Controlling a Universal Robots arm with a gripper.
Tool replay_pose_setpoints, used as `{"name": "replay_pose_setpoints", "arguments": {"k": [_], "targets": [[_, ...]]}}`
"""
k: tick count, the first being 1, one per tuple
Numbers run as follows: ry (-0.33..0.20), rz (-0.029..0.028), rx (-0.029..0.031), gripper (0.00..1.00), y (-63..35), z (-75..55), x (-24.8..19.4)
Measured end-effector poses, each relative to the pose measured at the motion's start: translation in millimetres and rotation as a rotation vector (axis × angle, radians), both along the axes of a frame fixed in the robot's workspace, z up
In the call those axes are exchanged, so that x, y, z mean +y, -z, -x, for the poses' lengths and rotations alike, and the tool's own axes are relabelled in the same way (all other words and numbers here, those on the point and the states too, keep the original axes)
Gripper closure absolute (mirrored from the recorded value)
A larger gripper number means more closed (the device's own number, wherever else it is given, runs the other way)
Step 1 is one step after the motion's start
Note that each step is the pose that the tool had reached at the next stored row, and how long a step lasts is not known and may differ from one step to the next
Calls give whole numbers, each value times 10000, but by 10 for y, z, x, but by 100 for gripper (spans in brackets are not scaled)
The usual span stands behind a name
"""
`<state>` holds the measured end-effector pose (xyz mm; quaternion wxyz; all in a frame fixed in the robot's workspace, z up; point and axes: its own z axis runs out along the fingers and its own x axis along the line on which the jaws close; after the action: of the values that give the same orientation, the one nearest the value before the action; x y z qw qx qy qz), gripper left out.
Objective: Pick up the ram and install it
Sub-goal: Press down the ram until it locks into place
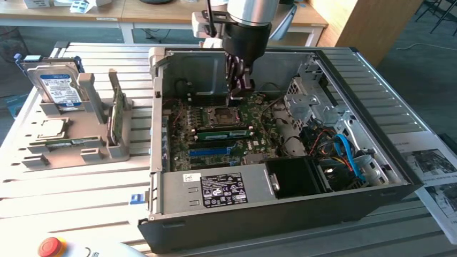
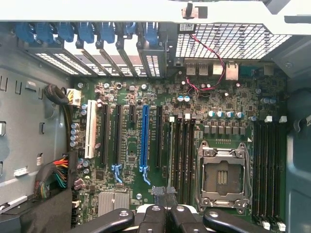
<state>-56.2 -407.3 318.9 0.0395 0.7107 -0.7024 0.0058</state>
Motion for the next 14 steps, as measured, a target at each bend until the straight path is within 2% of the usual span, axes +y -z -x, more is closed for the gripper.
{"name": "replay_pose_setpoints", "arguments": {"k": [6,14], "targets": [[443,-1,0,90,0,0,0],[1467,-2,0,90,0,0,0]]}}
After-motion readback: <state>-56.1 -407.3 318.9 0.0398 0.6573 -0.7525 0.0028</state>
